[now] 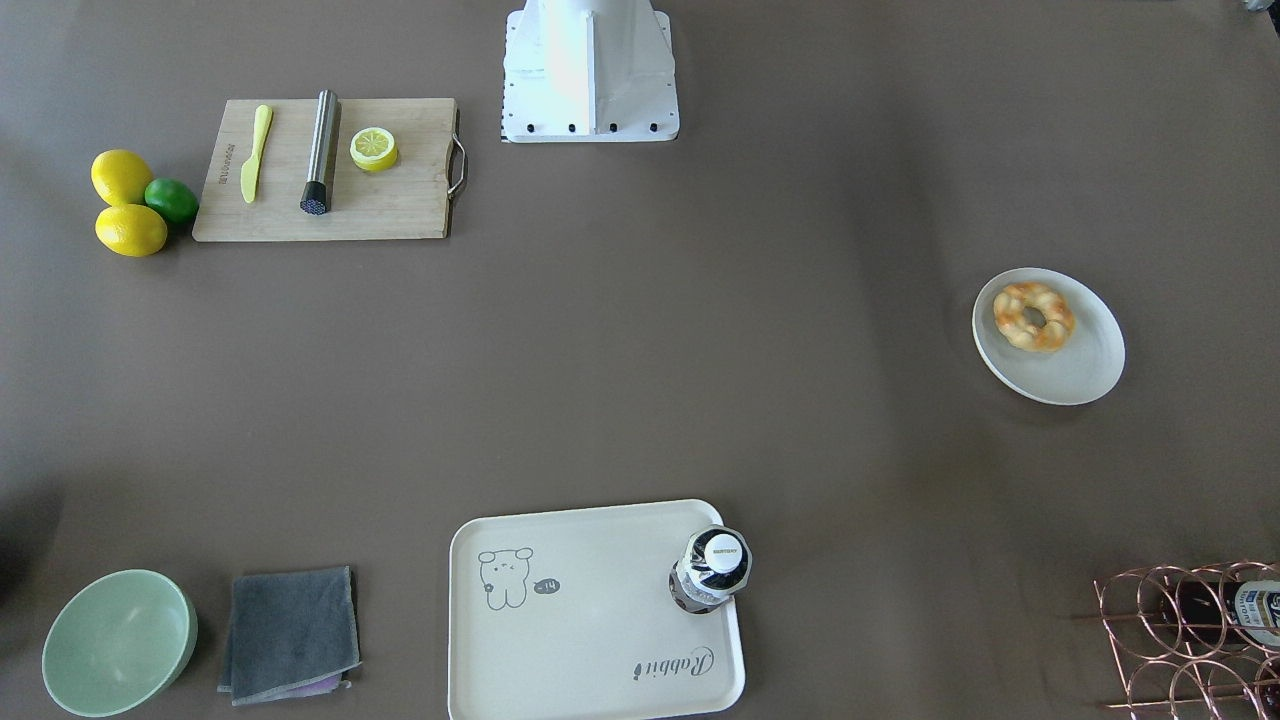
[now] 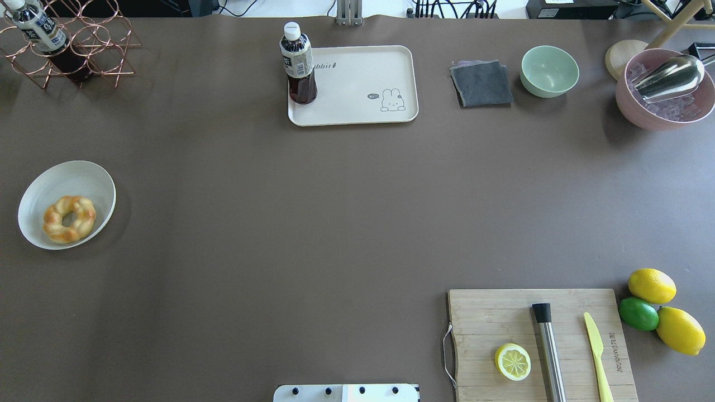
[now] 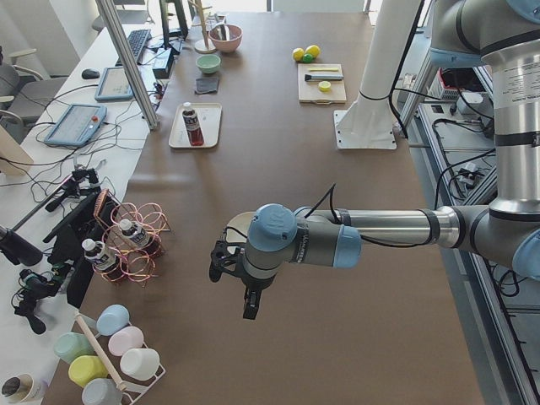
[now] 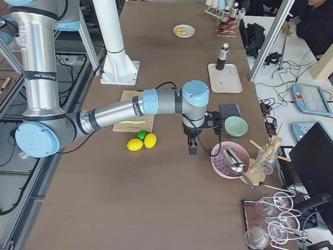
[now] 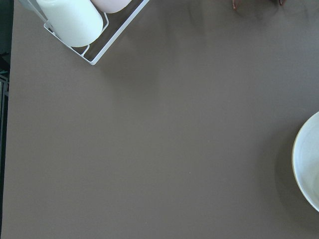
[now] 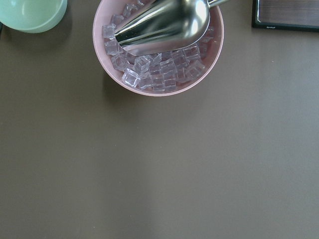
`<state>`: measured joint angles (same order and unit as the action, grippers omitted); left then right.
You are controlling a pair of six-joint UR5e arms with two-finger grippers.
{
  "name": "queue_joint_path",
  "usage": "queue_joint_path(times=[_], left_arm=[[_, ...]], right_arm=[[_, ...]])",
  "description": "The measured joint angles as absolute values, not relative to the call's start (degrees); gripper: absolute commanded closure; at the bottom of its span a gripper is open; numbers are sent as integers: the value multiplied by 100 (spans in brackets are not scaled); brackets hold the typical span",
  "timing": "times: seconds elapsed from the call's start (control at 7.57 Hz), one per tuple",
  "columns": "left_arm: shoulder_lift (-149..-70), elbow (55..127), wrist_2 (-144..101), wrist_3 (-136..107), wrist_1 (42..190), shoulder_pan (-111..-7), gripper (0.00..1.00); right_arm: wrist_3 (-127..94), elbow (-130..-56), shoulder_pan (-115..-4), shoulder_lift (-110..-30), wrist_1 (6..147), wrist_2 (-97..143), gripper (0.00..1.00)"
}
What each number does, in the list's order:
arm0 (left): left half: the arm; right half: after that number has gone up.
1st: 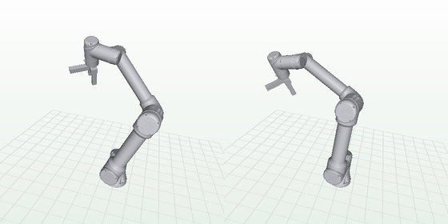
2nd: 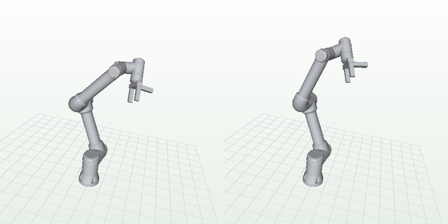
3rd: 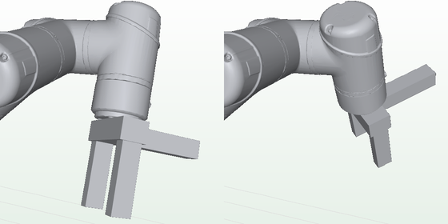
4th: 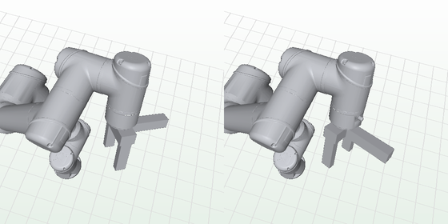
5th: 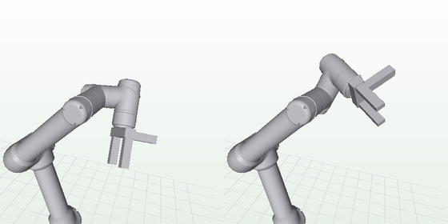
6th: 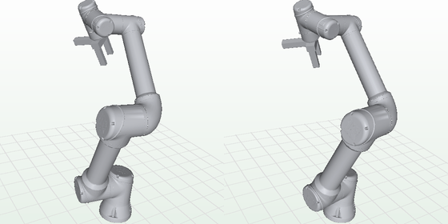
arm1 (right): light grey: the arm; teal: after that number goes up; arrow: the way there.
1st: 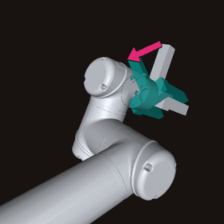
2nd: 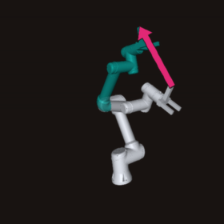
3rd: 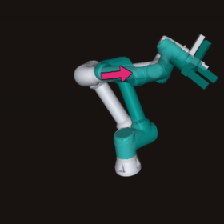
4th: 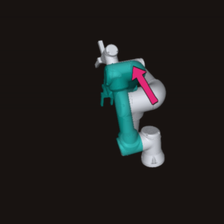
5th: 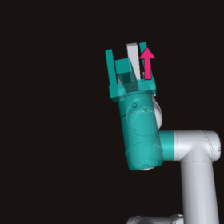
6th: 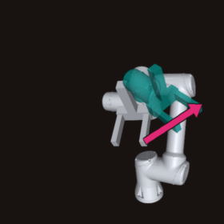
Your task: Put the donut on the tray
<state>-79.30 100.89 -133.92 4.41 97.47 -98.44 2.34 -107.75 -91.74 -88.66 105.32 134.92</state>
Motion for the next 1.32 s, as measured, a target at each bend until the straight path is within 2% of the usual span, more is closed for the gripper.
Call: queue_joint_path(times=[0.26,0.79,0.92,1.32], left_arm=[[-7906,9960,-13647,337,9812,-9755,2],[-7965,10015,-13685,-2165,11172,-8244,2],[-8017,9779,-13659,-2452,11668,-7886,2],[-8540,8248,-13221,-3571,13868,-6961,2]], right_arm=[[223,-10778,-9141,-8890,10478,13499,0],[218,-10745,-9036,-8899,10390,13467,0],[214,-10737,-9002,-8901,10330,13471,0],[207,-10722,-8815,-8897,10278,13479,0]])
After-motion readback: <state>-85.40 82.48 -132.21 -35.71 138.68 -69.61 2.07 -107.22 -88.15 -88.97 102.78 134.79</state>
